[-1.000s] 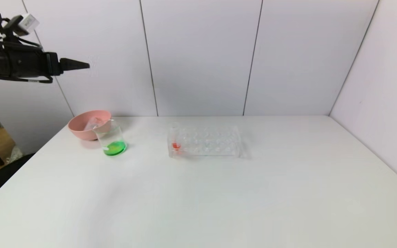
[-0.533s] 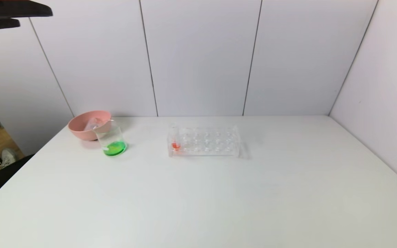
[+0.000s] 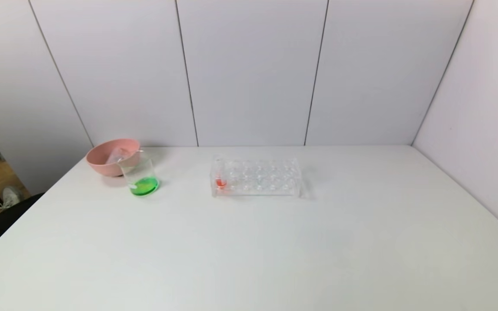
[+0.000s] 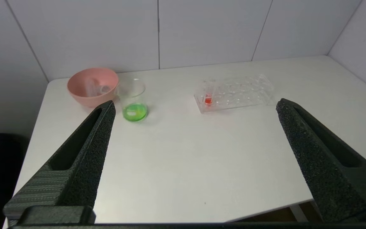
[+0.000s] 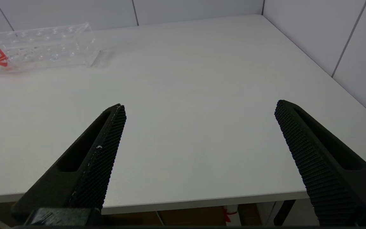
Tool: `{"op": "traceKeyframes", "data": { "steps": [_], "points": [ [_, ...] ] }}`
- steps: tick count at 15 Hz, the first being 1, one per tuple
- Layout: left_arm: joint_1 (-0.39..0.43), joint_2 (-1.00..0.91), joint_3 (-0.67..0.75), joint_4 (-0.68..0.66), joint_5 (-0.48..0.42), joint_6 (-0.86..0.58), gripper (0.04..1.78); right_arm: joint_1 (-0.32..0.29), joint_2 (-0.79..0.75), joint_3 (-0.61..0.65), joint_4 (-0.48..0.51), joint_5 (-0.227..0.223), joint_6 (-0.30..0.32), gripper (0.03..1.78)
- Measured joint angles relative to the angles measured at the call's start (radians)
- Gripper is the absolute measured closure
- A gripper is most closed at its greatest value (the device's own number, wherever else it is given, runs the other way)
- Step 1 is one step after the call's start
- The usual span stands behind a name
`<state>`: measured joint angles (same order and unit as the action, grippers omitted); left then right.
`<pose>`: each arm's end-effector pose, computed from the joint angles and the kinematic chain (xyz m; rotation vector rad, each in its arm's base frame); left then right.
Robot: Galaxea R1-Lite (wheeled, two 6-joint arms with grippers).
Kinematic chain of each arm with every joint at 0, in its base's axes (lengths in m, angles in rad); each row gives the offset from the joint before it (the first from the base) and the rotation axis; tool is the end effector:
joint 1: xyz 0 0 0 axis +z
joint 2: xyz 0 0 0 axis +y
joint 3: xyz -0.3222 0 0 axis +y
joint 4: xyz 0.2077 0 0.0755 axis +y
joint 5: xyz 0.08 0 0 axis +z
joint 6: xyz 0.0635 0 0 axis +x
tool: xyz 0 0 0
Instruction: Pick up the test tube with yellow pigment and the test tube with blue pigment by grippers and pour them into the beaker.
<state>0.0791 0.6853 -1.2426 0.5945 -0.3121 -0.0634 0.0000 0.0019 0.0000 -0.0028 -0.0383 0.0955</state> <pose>0.0287 -0.0173 0.3726 -0.0704 0.0439 -0.2317 0.0291 -0.0024 0.0758 0.0955 -0.0027 -0.0382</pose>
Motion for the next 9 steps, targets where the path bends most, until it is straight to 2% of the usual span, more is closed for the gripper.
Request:
{"op": "traceKeyframes", "data": {
  "steps": [3, 5, 9],
  "points": [
    [-0.021, -0.221, 0.071, 0.158, 0.124, 0.011, 0.06, 0.000, 0.000, 0.000, 0.000, 0.000, 0.000, 0.10],
    [-0.029, -0.342, 0.123, 0.225, 0.175, 0.029, 0.06, 0.000, 0.000, 0.000, 0.000, 0.000, 0.000, 0.10],
    [-0.058, -0.488, 0.295, 0.240, 0.318, 0.104, 0.06, 0.000, 0.000, 0.000, 0.000, 0.000, 0.001, 0.10]
  ]
}}
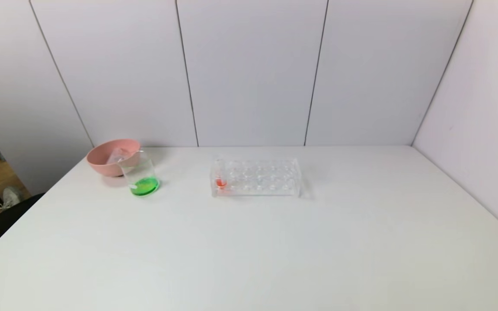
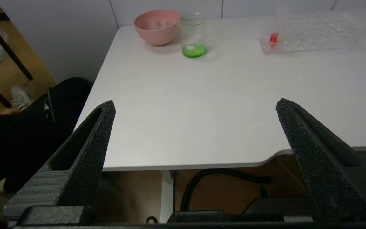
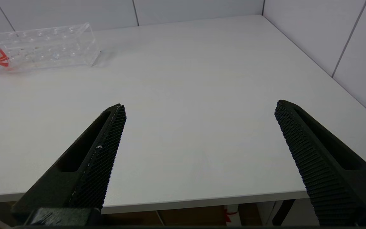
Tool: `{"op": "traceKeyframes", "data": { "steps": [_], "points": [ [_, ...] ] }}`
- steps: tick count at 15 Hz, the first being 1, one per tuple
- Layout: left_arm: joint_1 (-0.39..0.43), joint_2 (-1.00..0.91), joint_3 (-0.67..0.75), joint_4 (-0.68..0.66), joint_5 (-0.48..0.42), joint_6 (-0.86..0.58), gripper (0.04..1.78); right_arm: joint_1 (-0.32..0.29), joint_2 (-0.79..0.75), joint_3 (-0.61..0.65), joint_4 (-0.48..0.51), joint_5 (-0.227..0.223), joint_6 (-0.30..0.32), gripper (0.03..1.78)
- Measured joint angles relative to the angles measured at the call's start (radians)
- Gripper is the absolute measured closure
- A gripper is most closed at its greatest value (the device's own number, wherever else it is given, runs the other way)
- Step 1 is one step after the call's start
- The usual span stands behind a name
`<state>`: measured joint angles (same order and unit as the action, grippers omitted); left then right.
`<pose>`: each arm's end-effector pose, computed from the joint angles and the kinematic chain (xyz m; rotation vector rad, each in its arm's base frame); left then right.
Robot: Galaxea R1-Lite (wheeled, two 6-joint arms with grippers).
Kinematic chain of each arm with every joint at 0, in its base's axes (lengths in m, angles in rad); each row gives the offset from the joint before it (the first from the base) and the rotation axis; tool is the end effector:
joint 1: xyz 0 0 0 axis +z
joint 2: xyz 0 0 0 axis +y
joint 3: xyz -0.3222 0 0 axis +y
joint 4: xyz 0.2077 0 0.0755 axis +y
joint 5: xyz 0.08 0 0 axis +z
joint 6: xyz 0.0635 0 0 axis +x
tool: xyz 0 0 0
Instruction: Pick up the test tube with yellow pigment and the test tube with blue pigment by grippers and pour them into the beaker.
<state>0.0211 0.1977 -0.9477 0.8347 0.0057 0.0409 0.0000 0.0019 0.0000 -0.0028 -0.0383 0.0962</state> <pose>-0.0724 -0.0012 0.2480 0.0402 0.0852 0.0250 0.0291 -0.0024 0.0758 0.0962 -0.0027 -0.0382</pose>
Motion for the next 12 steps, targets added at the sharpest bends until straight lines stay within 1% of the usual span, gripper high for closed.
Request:
{"op": "traceKeyframes", "data": {
  "steps": [3, 6, 10, 11, 12],
  "points": [
    [-0.018, -0.107, 0.223, -0.061, 0.034, -0.001, 0.06, 0.000, 0.000, 0.000, 0.000, 0.000, 0.000, 0.10],
    [-0.024, -0.167, 0.452, -0.182, 0.041, -0.002, 0.06, 0.000, 0.000, 0.000, 0.000, 0.000, -0.001, 0.10],
    [-0.025, -0.193, 0.764, -0.495, 0.034, -0.030, 0.06, 0.000, 0.000, 0.000, 0.000, 0.000, 0.000, 0.10],
    [-0.025, -0.196, 0.817, -0.584, 0.029, -0.050, 0.06, 0.000, 0.000, 0.000, 0.000, 0.000, 0.000, 0.10],
    [-0.025, -0.197, 0.844, -0.639, 0.028, -0.075, 0.06, 0.000, 0.000, 0.000, 0.000, 0.000, 0.000, 0.10]
  ]
}}
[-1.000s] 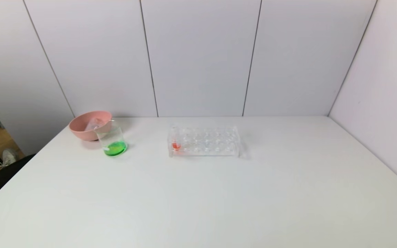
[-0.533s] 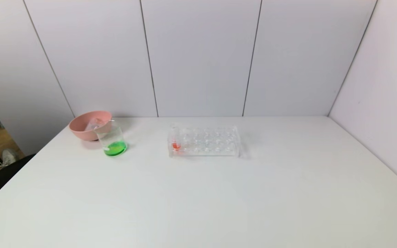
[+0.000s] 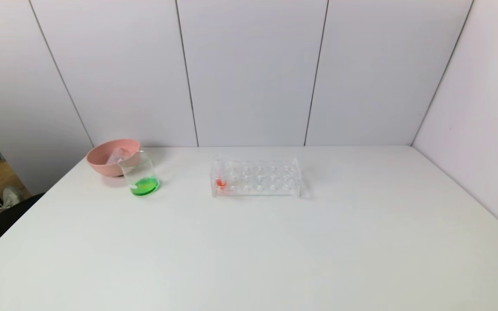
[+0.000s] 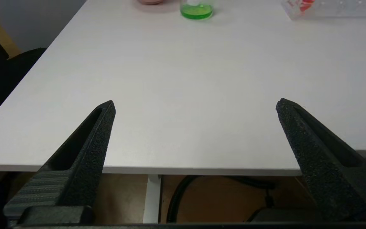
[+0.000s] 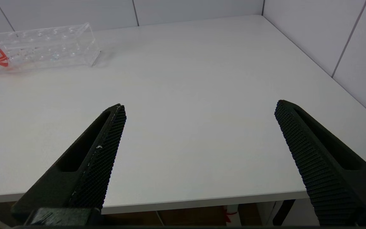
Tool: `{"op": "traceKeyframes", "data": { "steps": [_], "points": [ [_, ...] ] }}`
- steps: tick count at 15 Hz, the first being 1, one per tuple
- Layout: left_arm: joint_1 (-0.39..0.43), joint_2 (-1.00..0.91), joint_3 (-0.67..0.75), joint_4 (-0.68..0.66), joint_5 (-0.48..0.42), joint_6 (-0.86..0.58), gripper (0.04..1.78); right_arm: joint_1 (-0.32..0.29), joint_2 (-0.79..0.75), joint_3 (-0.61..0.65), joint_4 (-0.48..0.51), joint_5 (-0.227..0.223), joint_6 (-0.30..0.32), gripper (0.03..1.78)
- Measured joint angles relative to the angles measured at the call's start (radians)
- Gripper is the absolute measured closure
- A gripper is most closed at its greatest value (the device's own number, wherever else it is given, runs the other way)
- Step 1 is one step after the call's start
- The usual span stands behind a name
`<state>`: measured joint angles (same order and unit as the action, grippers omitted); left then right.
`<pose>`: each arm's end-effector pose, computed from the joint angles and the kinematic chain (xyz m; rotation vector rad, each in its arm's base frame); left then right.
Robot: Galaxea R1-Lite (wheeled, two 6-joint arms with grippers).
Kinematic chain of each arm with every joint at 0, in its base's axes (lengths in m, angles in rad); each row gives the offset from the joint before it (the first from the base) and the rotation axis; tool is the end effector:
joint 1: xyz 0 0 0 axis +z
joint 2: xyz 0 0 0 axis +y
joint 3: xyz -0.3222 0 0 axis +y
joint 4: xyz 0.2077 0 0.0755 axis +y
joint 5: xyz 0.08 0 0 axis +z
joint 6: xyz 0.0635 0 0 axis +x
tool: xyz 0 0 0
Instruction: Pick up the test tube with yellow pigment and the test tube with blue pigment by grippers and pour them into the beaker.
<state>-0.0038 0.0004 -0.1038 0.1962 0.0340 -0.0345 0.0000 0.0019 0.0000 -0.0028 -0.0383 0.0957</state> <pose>0.0195 0.0021 0.0834 -0.0327 0.0923 0.0318 0.0291 -0.0024 0.0758 0.0957 -0.0027 -0.0382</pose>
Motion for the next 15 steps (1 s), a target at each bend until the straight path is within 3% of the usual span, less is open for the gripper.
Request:
{"op": "traceKeyframes", "data": {
  "steps": [15],
  "points": [
    [0.001, 0.000, 0.035, -0.035, 0.004, -0.046, 0.06, 0.000, 0.000, 0.000, 0.000, 0.000, -0.001, 0.10]
  ]
}}
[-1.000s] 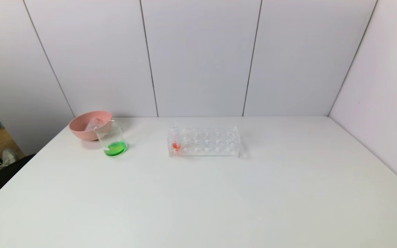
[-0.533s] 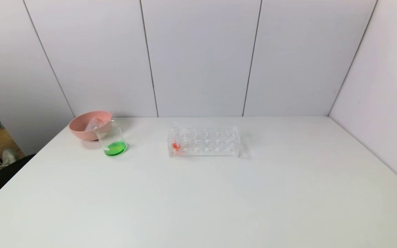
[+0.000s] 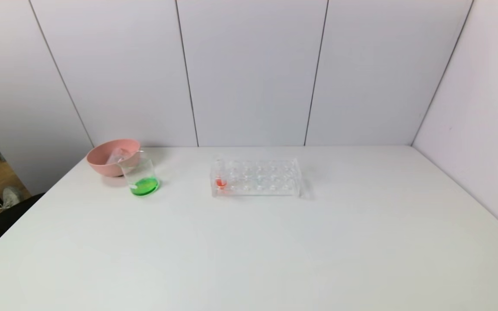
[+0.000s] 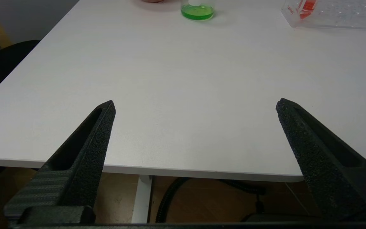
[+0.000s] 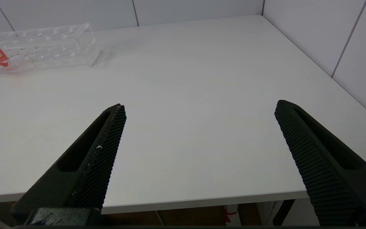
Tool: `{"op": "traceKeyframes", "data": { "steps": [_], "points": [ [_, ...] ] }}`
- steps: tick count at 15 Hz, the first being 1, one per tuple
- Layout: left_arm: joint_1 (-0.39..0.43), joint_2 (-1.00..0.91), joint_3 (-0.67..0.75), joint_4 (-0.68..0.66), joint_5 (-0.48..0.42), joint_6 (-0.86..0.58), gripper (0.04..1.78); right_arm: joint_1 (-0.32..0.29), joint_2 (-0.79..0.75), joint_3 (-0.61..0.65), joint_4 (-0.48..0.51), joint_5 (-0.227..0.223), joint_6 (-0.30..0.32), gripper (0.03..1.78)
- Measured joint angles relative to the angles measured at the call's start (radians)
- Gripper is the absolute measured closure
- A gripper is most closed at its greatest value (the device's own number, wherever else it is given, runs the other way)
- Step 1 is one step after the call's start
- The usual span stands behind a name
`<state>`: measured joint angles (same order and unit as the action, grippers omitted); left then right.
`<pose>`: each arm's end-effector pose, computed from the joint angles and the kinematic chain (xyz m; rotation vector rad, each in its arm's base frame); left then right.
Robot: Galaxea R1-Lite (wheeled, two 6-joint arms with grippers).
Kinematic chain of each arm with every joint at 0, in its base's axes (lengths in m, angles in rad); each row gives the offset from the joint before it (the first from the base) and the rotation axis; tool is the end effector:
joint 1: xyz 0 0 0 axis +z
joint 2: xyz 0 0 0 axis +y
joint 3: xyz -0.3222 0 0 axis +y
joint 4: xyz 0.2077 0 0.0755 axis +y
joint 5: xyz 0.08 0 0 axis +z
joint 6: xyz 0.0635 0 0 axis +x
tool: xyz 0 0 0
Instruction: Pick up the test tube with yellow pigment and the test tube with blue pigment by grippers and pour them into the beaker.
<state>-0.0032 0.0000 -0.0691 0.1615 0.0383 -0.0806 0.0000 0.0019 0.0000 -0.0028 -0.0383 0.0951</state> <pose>0.0226 0.0024 0.0764 -0.0786 0.0909 0.0388 0.0291 -0.0024 0.0758 0.0951 -0.0027 -0.0382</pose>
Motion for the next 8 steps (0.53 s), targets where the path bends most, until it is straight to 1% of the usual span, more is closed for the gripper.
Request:
{"op": "traceKeyframes", "data": {
  "steps": [8],
  "points": [
    [0.000, 0.000, 0.000, 0.001, 0.000, 0.000, 0.06, 0.000, 0.000, 0.000, 0.000, 0.000, 0.001, 0.10]
  ]
}}
